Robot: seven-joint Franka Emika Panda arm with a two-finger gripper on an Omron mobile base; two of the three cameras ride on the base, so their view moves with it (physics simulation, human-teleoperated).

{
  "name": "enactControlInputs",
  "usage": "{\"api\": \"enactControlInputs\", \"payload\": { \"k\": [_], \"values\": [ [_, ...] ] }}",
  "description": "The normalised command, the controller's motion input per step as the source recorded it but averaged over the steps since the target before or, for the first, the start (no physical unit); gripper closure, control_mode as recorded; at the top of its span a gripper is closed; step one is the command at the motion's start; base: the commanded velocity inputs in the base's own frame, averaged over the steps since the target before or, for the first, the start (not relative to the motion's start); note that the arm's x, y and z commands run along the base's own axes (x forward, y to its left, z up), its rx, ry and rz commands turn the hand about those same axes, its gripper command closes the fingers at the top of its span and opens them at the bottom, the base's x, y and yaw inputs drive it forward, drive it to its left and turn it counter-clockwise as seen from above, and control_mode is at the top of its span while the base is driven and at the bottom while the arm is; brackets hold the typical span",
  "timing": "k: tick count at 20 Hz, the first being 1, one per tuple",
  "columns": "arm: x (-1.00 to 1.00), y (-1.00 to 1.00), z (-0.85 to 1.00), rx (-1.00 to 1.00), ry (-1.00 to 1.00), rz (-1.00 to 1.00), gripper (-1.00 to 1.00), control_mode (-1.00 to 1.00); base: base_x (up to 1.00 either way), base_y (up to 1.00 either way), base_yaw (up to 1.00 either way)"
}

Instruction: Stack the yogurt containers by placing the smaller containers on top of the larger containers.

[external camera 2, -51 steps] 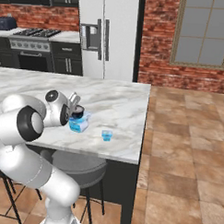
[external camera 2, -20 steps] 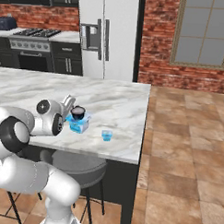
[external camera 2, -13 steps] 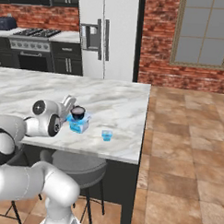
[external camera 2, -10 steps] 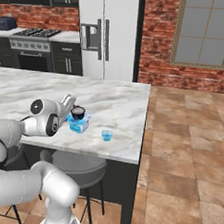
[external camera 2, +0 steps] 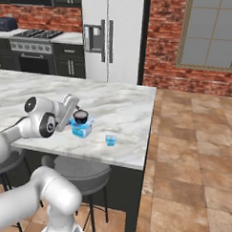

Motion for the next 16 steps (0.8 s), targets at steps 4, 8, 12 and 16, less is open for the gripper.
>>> {"api": "enactControlInputs", "payload": {
  "k": [4, 8, 12, 16],
  "values": [
    [-0.4, 0.0, 0.34, 0.0, 0.08, -0.11, -1.0, -1.0, 0.0, 0.0, 0.0],
    [-0.42, 0.0, 0.34, 0.0, 0.1, -0.08, -1.0, -1.0, 0.0, 0.0, 0.0],
    [-0.44, -0.07, 0.32, 0.0, 0.09, -0.01, -1.0, -1.0, 0.0, 0.0, 0.0],
    [-0.39, -0.24, 0.2, 0.0, 0.01, 0.0, -1.0, -1.0, 0.0, 0.0, 0.0]
  ]
}}
